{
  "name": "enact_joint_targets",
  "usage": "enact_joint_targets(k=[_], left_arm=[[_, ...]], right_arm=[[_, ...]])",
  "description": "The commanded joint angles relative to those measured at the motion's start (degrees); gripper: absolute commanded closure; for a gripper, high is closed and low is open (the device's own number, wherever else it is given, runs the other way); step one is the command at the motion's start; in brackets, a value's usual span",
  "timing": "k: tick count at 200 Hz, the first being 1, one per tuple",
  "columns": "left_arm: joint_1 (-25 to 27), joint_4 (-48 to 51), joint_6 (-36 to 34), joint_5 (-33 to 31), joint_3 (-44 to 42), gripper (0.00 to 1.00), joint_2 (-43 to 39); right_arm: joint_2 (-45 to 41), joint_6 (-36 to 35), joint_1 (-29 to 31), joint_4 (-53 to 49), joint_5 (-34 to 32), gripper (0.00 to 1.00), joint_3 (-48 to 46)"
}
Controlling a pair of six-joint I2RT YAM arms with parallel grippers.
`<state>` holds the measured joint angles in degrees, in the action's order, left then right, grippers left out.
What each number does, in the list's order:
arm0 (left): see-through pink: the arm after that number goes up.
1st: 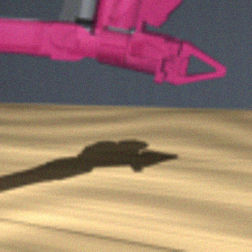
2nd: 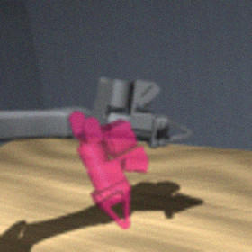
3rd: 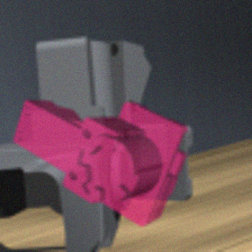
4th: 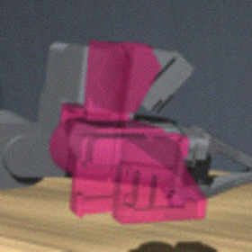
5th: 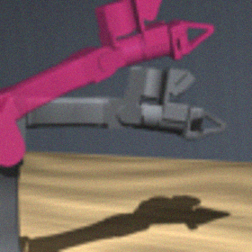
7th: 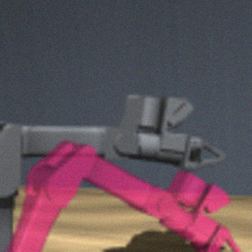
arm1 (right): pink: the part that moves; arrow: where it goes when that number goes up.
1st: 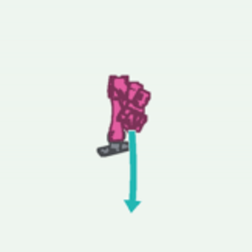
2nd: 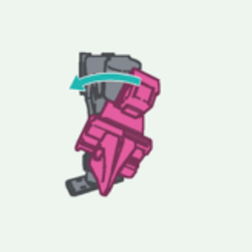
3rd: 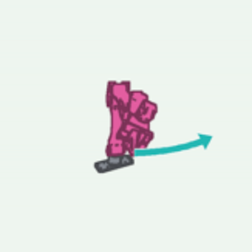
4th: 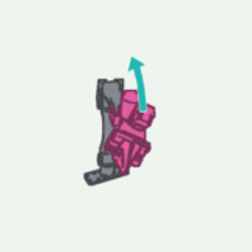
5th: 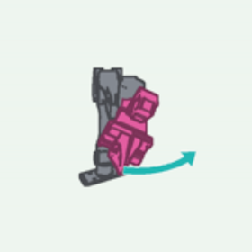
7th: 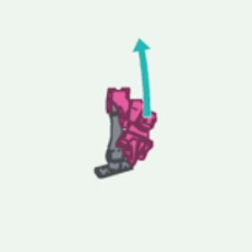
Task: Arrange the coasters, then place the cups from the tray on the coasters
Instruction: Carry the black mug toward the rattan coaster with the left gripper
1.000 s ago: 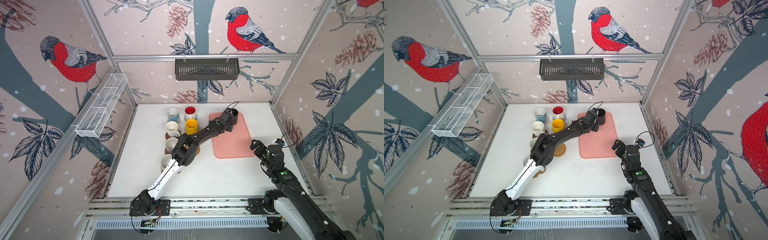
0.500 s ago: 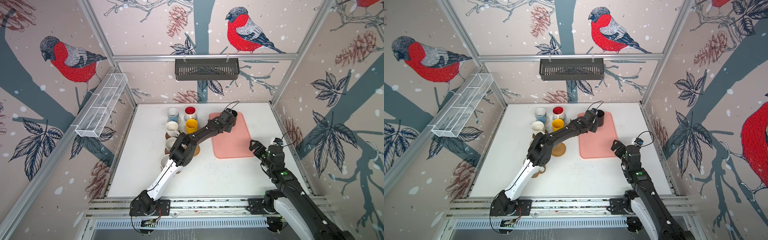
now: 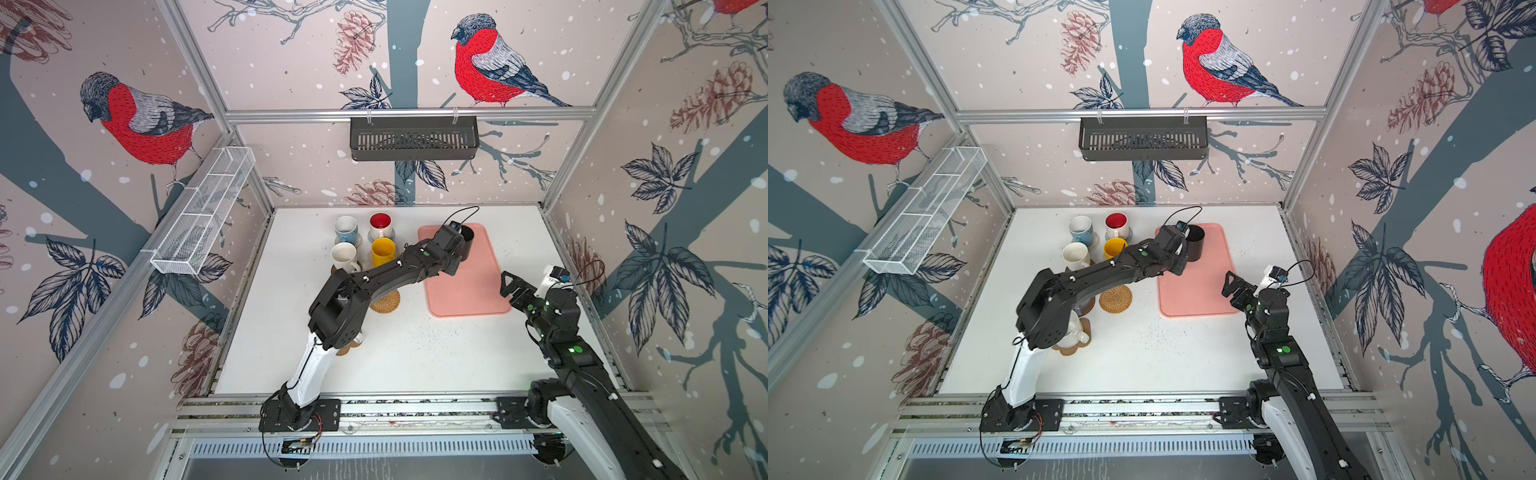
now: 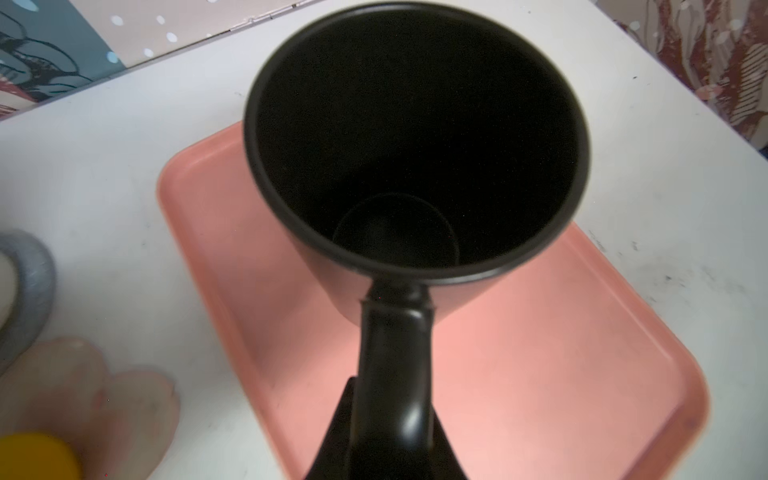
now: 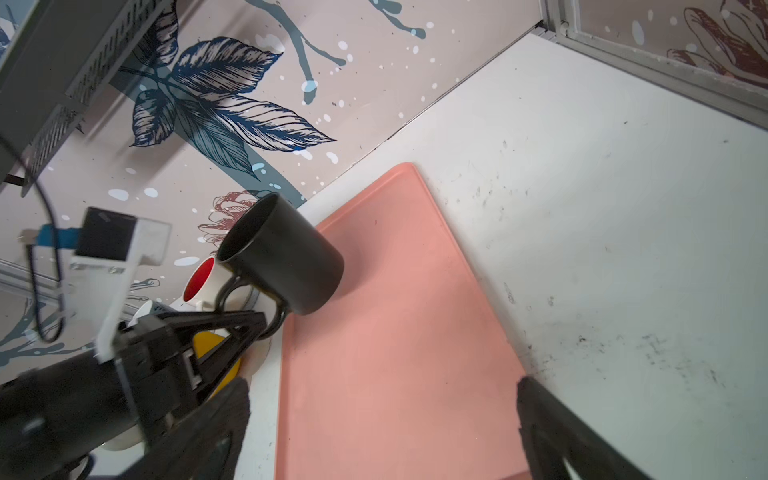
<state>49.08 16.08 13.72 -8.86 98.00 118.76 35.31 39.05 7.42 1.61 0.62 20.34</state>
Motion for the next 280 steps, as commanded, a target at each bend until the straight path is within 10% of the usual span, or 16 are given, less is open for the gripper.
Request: enact_joint_targets(k=[1, 103, 280], left_arm=[[0.47, -9.63, 2.26, -3.45, -6.4, 1.0, -12.08], [4.4, -12.18, 12.02, -14.1, -37.4, 1.0, -38.74], [8.93, -1.11, 27.48, -26.31, -54.89, 1.0, -51.79]], right_arm=[[-0.35, 1.26, 0.31, 0.96, 2.13, 0.0, 1.05], [0.09, 5.38, 7.05, -0.56, -2.0, 0.01, 4.92], [6.88, 6.78, 18.38, 3.93, -9.06, 0.0, 5.94]])
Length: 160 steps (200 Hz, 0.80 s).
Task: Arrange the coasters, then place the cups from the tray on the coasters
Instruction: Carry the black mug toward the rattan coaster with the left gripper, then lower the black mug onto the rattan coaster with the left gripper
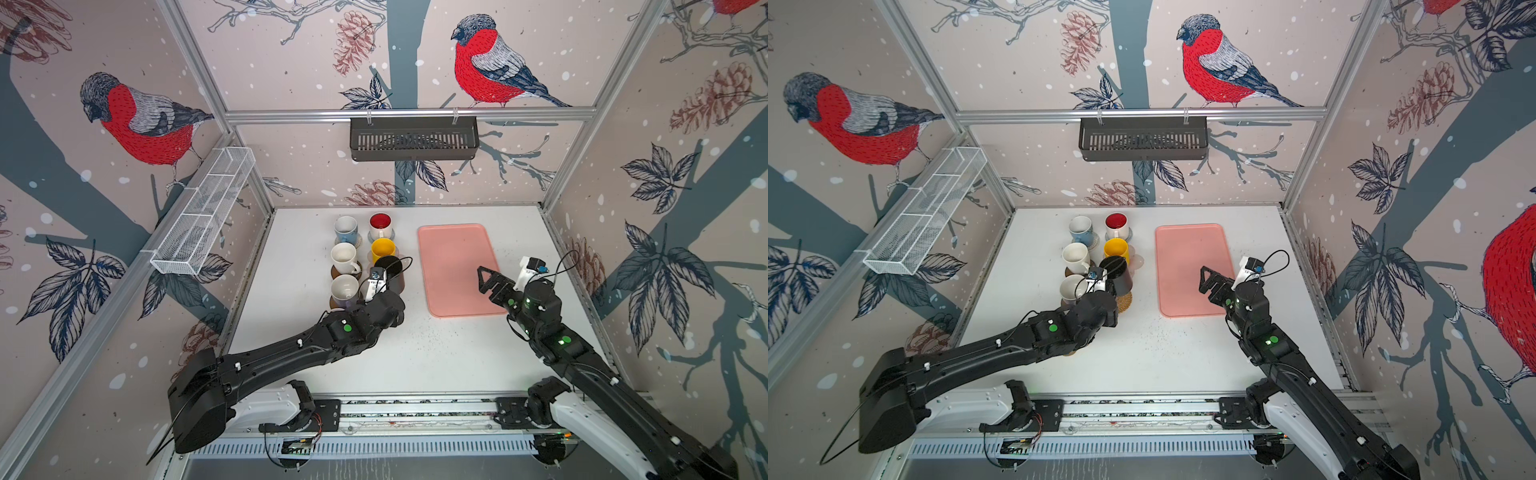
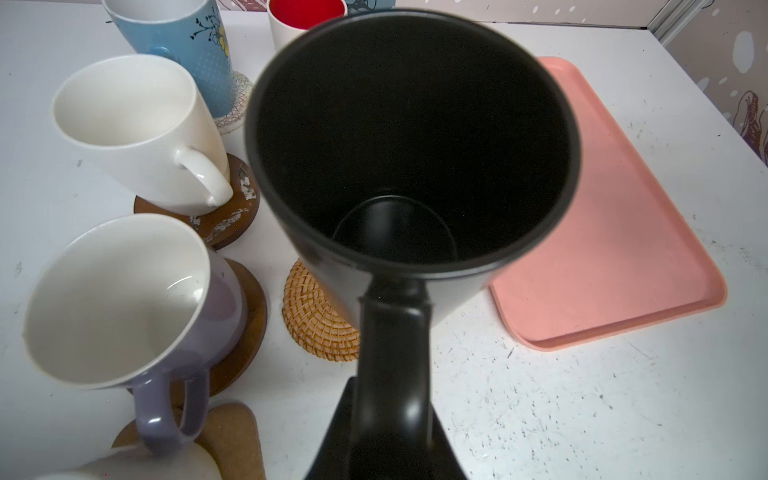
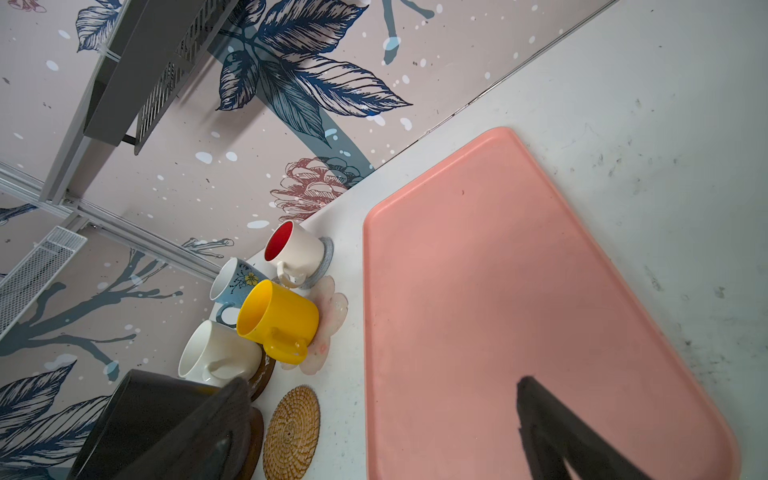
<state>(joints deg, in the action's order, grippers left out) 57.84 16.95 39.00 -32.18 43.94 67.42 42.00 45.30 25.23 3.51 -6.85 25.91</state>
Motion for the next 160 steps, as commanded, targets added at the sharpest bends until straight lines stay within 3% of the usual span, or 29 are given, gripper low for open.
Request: enact_joint_targets(k=[1, 62, 160], left_arm=[[0.16, -2.0, 2.2, -2.98, -0.9, 1.0, -0.45], [0.25, -4.83, 5.45, -4.19, -4.82, 1.0, 1.78], [0.25, -9.74, 5.01, -4.67, -5.88, 1.0, 5.17]], right_arm=[[0.19, 0.51, 0.59, 2.03, -1.63, 0.0, 0.37], [0.55, 0.29, 1.0, 2.12, -1.94, 0.01, 0.37], [0.55, -0.52, 1.0, 2.12, -2.36, 0.01, -0.38]])
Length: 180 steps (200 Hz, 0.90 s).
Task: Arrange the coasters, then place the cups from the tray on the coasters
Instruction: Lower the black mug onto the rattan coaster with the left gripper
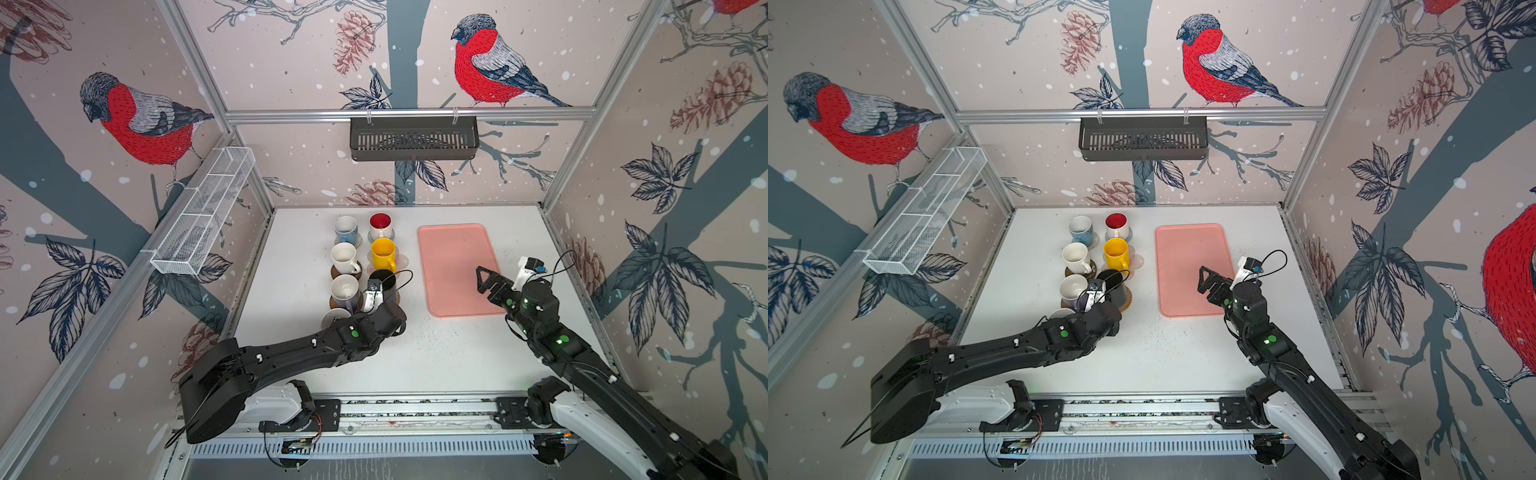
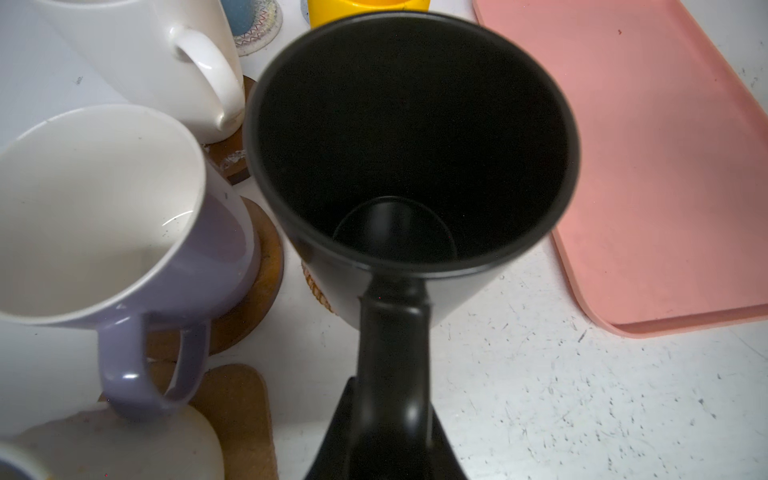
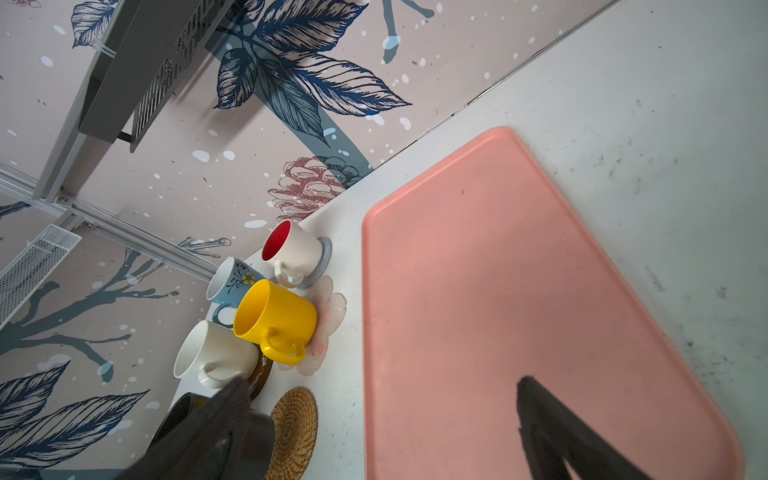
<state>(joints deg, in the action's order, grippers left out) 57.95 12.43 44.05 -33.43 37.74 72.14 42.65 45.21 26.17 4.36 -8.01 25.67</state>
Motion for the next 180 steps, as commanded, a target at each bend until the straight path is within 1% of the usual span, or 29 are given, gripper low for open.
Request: enact_joint_targets(k=[1, 35, 68, 180], left_arm=[[0.1, -5.22, -0.03, -3.45, 0.37, 1.0, 0.5], [0.14, -4.74, 0.58, -4.76, 1.49, 1.0, 2.57], [0.14, -1.62, 1.83, -6.55, 4.46, 1.0, 6.41], [0.1, -4.12, 2.18, -8.04, 4.58, 1.0, 10.28]], right_arm=[[-0.11, -0.45, 0.04, 1.26, -1.21, 0.0, -0.16], [0.11, -0.82, 0.03, 1.35, -1.48, 0.01, -0.36], [0.3, -1.35, 0.02, 1.34, -1.66, 0.01, -0.42], [0.16, -2.63, -0.17, 2.39, -2.94, 0.01, -1.73]])
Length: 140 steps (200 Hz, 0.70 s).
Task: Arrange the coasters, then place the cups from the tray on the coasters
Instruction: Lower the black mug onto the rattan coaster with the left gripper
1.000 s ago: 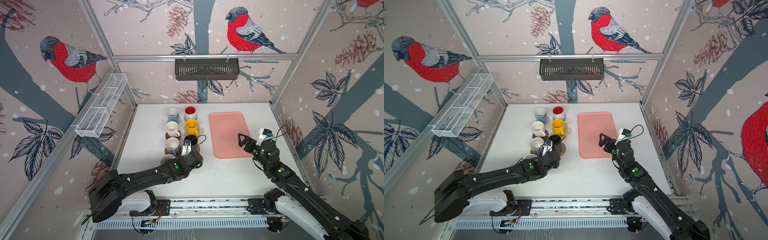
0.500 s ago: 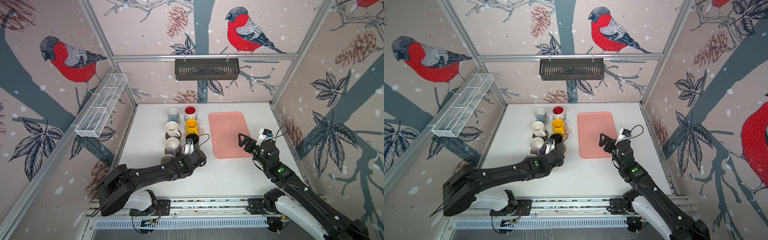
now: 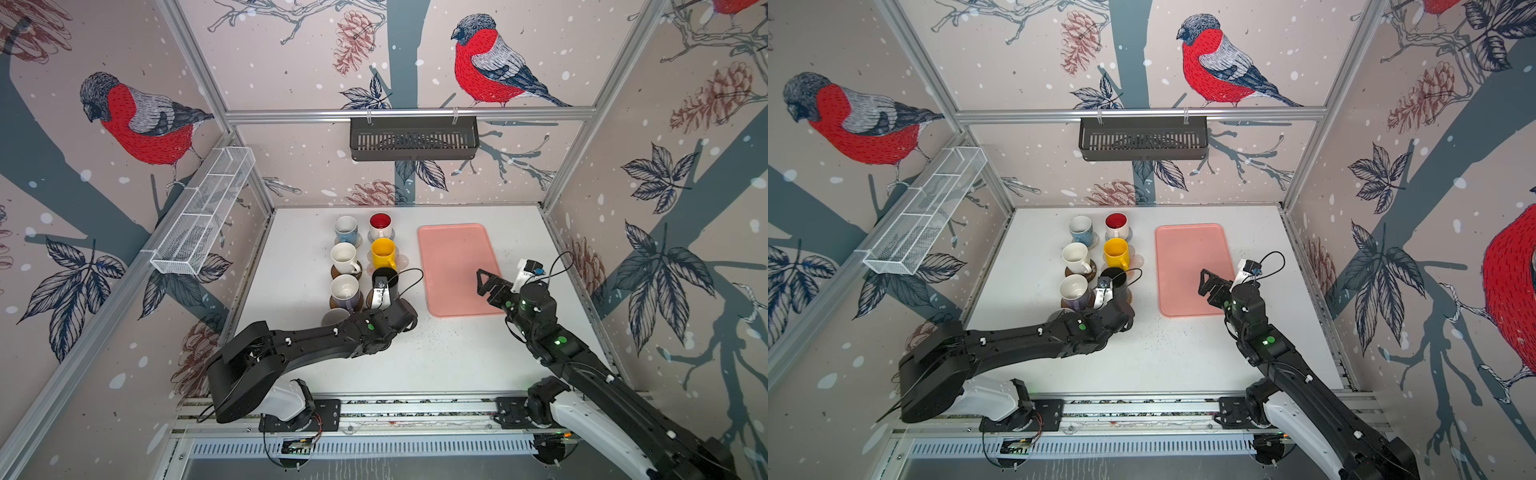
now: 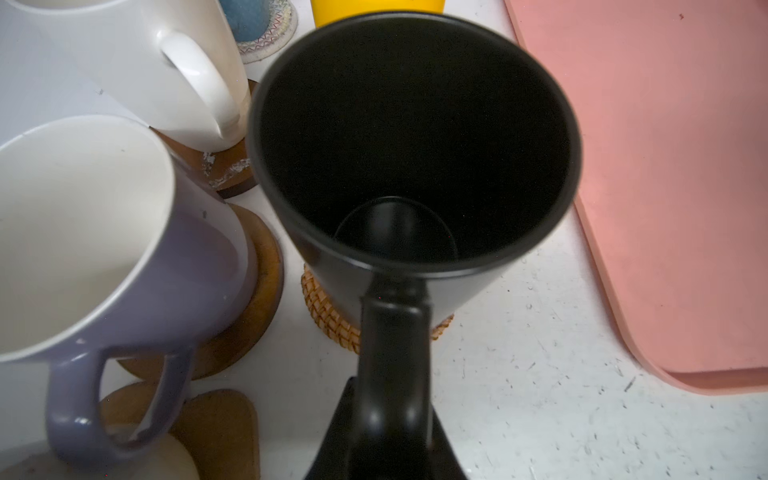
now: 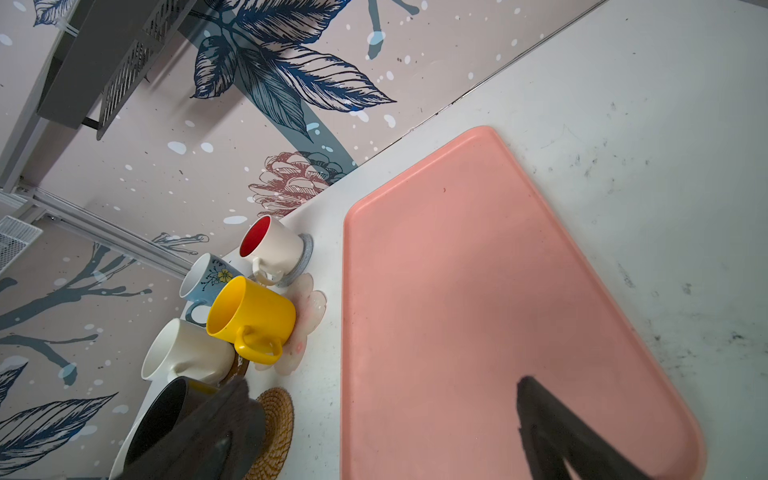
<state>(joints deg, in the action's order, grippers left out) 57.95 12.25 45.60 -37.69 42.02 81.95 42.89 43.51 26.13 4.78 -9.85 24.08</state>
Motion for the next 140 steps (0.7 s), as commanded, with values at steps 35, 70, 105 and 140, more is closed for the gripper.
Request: enact_joint_targets(k=[35, 70, 105, 140], left_arm=[[0.05, -5.04, 0.45, -3.7, 0.52, 1.0, 1.67], [-0.08, -5.56, 0.37, -4.04, 0.56, 1.0, 2.42], [-0.49, -5.58, 0.15, -4.08, 0.59, 1.0, 2.69], [-1.35, -5.57, -0.25, -4.13, 0.25, 1.0, 2.02]], right_arm=[[-0.39, -1.31, -0.47, 1.74, -1.23, 0.01, -0.26], [-0.43, -1.66, -0.77, 1.64, -1.1, 0.0, -0.34], [-0.39, -1.93, -1.08, 1.59, -0.9, 0.0, -0.43], [-0.28, -2.02, -1.41, 1.82, -0.7, 0.01, -0.43]])
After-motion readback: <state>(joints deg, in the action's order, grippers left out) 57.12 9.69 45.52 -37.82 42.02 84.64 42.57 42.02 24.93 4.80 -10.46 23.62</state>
